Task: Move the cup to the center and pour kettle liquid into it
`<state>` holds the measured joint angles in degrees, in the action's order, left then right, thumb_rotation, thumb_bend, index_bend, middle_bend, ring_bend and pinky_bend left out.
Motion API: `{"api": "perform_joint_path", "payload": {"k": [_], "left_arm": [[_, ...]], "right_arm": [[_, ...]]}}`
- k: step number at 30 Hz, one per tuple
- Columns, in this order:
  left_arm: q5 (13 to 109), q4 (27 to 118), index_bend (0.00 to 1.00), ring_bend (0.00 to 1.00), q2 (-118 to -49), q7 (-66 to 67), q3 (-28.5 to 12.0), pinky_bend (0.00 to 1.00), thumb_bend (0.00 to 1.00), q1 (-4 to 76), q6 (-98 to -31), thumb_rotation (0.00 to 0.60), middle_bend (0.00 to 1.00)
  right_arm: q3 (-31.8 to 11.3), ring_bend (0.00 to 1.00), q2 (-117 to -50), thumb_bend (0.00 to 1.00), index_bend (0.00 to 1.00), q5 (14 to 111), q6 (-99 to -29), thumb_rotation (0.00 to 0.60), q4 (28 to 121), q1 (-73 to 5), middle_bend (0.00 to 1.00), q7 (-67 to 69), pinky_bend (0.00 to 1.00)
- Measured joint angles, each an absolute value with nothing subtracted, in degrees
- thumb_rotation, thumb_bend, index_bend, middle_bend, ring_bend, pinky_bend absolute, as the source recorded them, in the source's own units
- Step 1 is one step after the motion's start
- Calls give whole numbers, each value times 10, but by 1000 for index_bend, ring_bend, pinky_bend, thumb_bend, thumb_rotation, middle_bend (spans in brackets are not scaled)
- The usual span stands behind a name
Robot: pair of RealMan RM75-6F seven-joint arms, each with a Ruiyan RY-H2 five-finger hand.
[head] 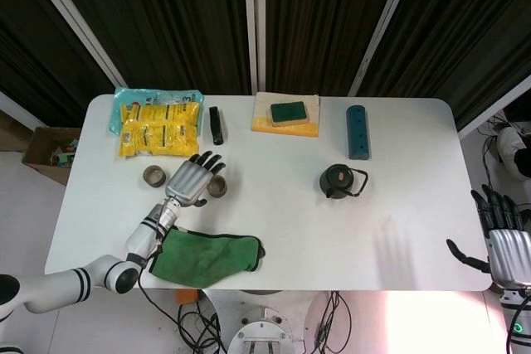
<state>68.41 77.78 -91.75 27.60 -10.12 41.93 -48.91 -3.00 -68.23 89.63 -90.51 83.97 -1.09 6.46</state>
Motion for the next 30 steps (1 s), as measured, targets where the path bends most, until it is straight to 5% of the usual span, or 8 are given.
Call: {"api": "perform_joint_path", "payload": {"k": [30], "left_arm": [[650, 673, 277, 223, -980, 241, -82, 243, 208, 465, -450, 600, 275]], "right_arm": [[-32, 0, -689, 212, 0, 882, -897, 493, 814, -8, 0, 91, 0]]}}
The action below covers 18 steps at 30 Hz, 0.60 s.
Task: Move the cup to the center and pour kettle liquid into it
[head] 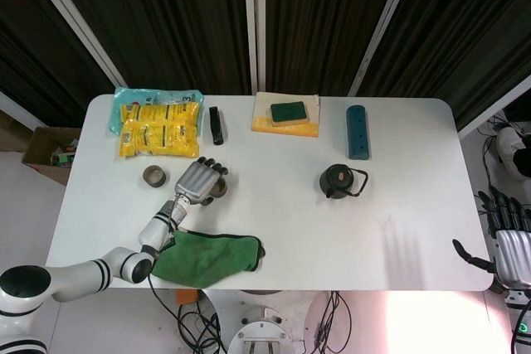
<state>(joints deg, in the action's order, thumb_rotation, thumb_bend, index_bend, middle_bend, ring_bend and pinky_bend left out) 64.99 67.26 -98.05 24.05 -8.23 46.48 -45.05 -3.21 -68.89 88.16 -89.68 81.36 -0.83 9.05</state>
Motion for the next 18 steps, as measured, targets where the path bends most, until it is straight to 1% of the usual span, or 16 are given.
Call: {"api": "perform_joint_path", "payload": {"k": [9, 18], "left_arm": [[647, 664, 329, 311, -986, 237, -80, 269, 219, 470, -452, 600, 324], [650, 656, 355, 350, -992, 224, -78, 271, 232, 474, -449, 600, 348]], "right_arm": [[-32, 0, -687, 212, 0, 883, -898, 497, 813, -8, 0, 93, 0], [-32, 0, -687, 213, 0, 884, -896, 498, 814, -9, 0, 92, 0]]}}
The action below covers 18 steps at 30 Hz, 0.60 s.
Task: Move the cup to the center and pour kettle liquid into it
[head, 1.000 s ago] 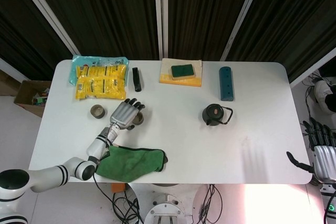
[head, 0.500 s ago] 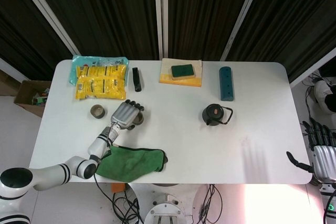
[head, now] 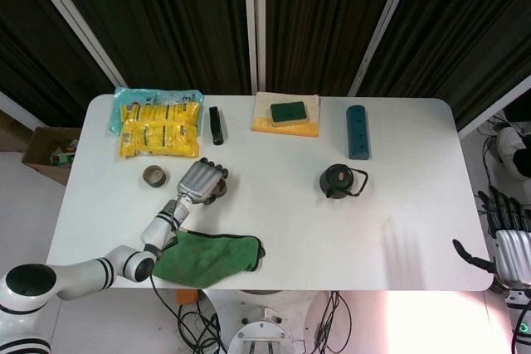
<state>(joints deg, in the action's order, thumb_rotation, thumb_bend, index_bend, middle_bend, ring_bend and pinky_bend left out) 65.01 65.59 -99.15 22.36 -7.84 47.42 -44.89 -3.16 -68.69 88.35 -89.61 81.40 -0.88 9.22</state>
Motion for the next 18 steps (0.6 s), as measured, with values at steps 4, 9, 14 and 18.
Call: {"api": "perform_joint_path", "payload": {"k": [4, 9, 14, 18], "left_arm": [[650, 655, 366, 369, -992, 218, -78, 274, 237, 476, -447, 600, 363], [655, 655, 390, 402, -991, 208, -78, 285, 241, 477, -446, 600, 389], [666, 651, 413, 424, -992, 192, -76, 290, 245, 477, -449, 600, 411], [676, 653, 422, 430, -991, 183, -76, 289, 249, 478, -456, 600, 419]], "right_arm": [[-32, 0, -687, 214, 0, 882, -893, 503, 813, -9, 0, 93, 0], [-30, 0, -689, 215, 0, 883, -892, 504, 813, -10, 0, 92, 0], [-31, 0, -690, 216, 0, 883, -893, 505, 810, -10, 0, 94, 0], [-31, 0, -691, 217, 0, 884, -894, 504, 809, -10, 0, 94, 0]]}}
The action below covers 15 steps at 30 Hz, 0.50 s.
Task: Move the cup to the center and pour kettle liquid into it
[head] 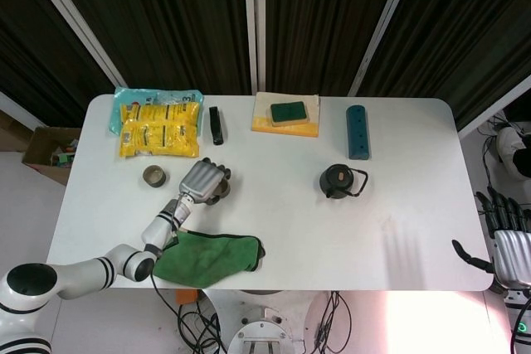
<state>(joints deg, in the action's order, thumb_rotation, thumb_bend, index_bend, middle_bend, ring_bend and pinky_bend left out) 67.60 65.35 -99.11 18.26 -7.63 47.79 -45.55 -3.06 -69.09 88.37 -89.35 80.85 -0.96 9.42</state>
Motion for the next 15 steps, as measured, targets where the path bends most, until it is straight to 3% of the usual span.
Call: {"api": "perform_joint_path", "payload": {"k": [15], "left_arm": [[675, 709, 431, 438, -992, 237, -100, 289, 250, 519, -458, 600, 429]], "right_arm": [[-29, 0, -693, 217, 0, 884, -890, 505, 805, -10, 0, 97, 0]]}}
